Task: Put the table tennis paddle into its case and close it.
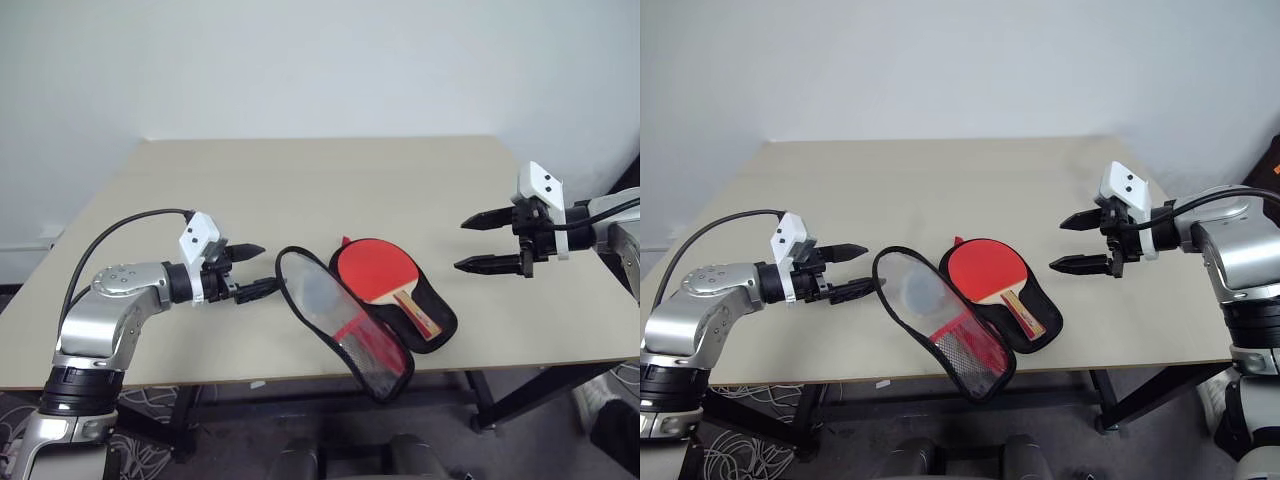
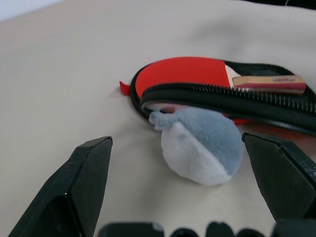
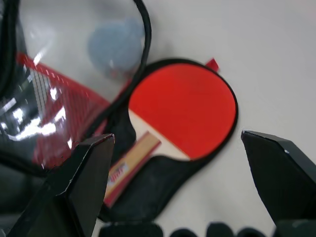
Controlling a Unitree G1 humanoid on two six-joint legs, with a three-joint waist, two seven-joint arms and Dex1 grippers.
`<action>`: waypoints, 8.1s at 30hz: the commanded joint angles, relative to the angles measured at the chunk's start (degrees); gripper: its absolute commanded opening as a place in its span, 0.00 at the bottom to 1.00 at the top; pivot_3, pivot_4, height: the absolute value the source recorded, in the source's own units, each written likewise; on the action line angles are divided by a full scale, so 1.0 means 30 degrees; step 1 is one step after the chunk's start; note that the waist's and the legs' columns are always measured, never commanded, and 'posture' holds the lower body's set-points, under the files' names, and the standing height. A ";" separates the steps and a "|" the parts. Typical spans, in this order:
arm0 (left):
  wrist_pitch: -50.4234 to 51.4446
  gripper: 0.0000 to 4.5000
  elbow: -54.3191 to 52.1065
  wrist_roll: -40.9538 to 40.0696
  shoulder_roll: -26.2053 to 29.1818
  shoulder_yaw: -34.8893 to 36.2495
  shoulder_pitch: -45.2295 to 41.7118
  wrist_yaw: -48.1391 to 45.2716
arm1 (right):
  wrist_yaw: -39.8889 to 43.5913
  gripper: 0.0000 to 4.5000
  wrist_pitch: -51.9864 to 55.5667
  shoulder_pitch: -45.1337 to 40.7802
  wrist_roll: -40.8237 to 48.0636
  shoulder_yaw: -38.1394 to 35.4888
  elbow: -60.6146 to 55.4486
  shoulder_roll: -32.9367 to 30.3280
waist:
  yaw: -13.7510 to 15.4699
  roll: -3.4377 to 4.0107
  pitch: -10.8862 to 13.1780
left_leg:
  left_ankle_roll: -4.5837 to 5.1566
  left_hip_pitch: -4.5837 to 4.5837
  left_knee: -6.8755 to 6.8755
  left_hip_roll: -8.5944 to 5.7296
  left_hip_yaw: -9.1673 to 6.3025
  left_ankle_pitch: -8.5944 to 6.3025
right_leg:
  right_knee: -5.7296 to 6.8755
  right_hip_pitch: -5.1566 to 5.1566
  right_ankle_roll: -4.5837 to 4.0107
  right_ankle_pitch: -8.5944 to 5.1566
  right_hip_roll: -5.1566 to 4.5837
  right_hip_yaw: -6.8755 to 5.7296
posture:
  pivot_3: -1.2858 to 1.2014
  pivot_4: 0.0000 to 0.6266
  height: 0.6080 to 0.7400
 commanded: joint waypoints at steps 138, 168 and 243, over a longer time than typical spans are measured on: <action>1.8899 0.00 0.6751 -0.6841 -1.9155 0.2154 -0.4406 2.2088 | -0.6538 1.00 0.2196 0.2895 0.0371 -0.0771 -0.3887 0.2081 | 0.1014 0.0017 -0.0305 | -0.0030 0.0164 0.0052 -0.0325 -0.0416 -0.0150 | -0.0384 0.0424 0.0309 -0.0065 -0.0186 -0.0211 | 0.52 0.00 0.96; 2.0573 0.00 0.1067 -2.2013 -0.4053 -0.5240 -0.3397 1.9802 | -0.6457 1.00 0.1530 0.2565 0.0038 0.0295 -0.3289 0.2783 | 0.0948 0.0044 -0.0001 | -0.0041 -0.0029 0.0011 -0.0320 -0.0392 -0.0129 | -0.0328 0.0166 0.0201 -0.0012 -0.0191 -0.0144 | 0.52 0.00 0.96; 0.0658 0.02 -0.5249 0.4661 -0.5953 -1.1455 0.1003 0.6536 | -0.0760 1.00 -0.5604 -1.0340 -0.6338 0.5905 1.5729 1.6640 | 0.0336 0.0214 0.0179 | -0.0074 0.0030 -0.0095 -0.0236 -0.0408 0.0032 | -0.0159 0.0063 0.0107 0.0055 -0.0008 -0.0093 | 0.52 0.00 0.96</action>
